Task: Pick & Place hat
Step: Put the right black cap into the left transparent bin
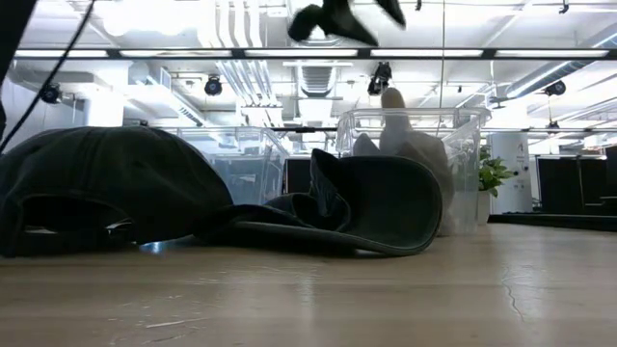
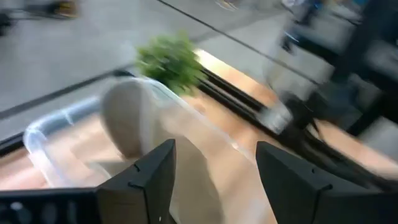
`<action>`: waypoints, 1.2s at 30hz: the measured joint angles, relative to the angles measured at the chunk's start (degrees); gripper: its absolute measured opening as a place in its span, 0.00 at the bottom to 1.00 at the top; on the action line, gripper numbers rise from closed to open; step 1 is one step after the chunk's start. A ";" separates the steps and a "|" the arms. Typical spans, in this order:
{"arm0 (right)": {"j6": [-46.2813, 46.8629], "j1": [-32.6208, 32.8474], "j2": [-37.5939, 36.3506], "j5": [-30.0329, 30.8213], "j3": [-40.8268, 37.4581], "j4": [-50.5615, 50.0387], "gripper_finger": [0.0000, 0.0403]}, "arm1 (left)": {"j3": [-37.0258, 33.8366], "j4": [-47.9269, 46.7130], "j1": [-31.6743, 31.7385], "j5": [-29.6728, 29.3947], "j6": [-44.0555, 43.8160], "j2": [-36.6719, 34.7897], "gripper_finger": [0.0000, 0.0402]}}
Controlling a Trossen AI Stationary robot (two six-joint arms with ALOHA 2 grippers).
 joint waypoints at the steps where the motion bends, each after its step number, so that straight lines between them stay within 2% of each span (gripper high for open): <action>1: -0.06 -0.24 0.00 -0.68 -0.17 0.47 0.50 | -0.04 -1.26 -1.34 1.43 0.44 -0.96 0.54; 4: 0.25 -1.57 -0.03 -4.16 -1.68 4.06 0.50 | -0.18 -7.25 -6.43 3.62 -1.79 -4.13 0.54; 9: -1.15 -5.09 0.57 -12.00 -8.84 20.53 0.50 | -3.31 -18.03 -15.03 2.92 -11.73 -4.89 0.54; 14: -0.12 -7.58 2.95 -11.31 -17.65 36.47 0.50 | -9.35 -23.37 -19.38 0.52 -22.50 -3.31 0.54; 17: 4.10 -8.62 5.04 -11.22 -22.12 41.14 0.50 | -12.33 -27.98 -20.03 -0.26 -32.93 -3.21 0.53; 19: 7.95 -8.83 6.66 -9.80 -24.31 42.27 0.50 | -13.73 -29.25 -20.40 -2.38 -36.07 -3.17 0.53; 21: 10.76 -8.78 8.12 -7.55 -26.17 42.29 0.50 | -15.22 -27.84 -20.37 -4.28 -36.04 -3.21 0.53; 24: 11.44 -9.74 10.42 -7.30 -28.92 45.35 0.50 | -18.47 -25.09 -18.74 -1.85 -33.29 -2.84 0.53; 27: 8.12 -11.27 12.52 -8.48 -32.02 55.45 0.50 | -22.81 -20.57 -17.00 1.82 -32.18 -2.22 0.53; 31: 3.02 -12.63 15.48 -8.11 -34.60 68.56 0.50 | -28.94 -12.91 -15.60 3.06 -32.07 -2.23 0.53; 36: 4.08 -14.94 18.33 -4.60 -34.43 69.40 0.50 | -36.17 -5.59 -14.29 4.89 -33.31 -2.23 0.53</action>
